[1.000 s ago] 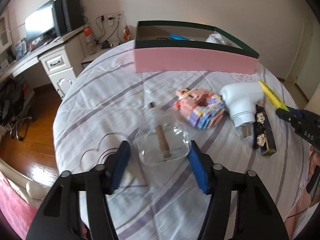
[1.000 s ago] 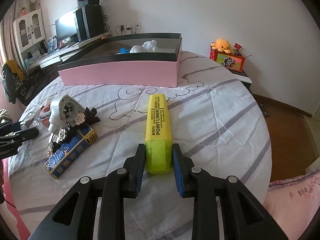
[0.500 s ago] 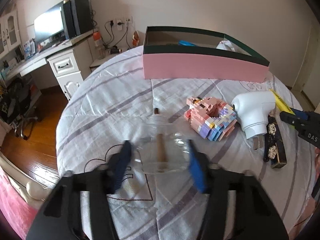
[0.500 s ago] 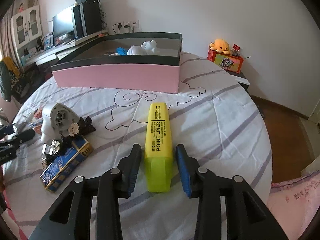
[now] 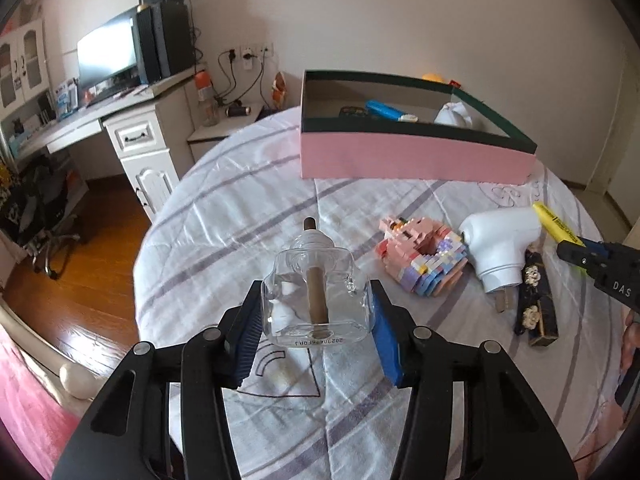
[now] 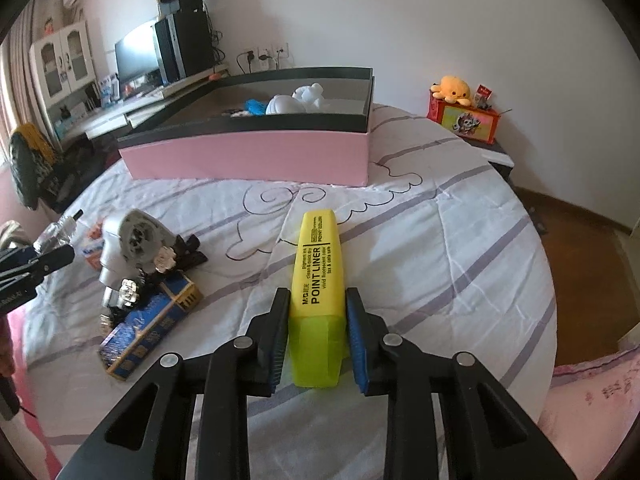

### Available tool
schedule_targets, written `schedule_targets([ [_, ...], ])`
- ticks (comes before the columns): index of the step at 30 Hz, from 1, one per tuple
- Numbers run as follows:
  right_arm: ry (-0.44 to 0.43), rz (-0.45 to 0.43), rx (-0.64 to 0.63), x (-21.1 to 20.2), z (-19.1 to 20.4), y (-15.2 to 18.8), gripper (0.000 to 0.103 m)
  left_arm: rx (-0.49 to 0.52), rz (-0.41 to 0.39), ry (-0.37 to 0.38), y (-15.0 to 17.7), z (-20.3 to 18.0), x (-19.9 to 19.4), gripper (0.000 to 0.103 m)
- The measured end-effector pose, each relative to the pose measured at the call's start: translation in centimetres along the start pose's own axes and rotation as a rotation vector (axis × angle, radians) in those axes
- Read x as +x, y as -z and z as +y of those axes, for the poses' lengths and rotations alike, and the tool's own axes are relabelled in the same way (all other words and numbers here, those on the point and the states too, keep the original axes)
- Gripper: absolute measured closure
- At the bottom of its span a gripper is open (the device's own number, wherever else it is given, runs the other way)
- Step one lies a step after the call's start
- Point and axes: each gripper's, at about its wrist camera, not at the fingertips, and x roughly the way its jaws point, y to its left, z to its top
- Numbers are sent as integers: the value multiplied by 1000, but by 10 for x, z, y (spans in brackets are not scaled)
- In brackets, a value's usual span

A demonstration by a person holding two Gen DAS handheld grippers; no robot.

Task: Organize rigid objects
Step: 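Carry the bottle and highlighter into the pink box and open both tools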

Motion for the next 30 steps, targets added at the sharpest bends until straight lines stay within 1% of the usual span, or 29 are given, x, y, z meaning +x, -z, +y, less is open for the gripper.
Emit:
schedule_targets([
  [4,-20,-40,-5,-15,8,-5,76,15,-49,-42,-7,-1,-18,53],
  [6,-32,-57,-12,-22,11,-9,76,25,-56,-35,-11,-1,-27,53],
  [13,-51,-139,-46,-55,29,-28,76,55,-125,-27,-28,-4,-54,53],
  [18,-46,-190,-72,-74,37,-41,76,82,-175,-18,-49,-11,-69,53],
  [23,-32,-240,-93,-88,42,-57,76,111,-247,13,-76,-18,-86,53],
  [30,-17,-281,-126,-95,46,-86,76,169,-300,38,-115,-40,-90,53],
])
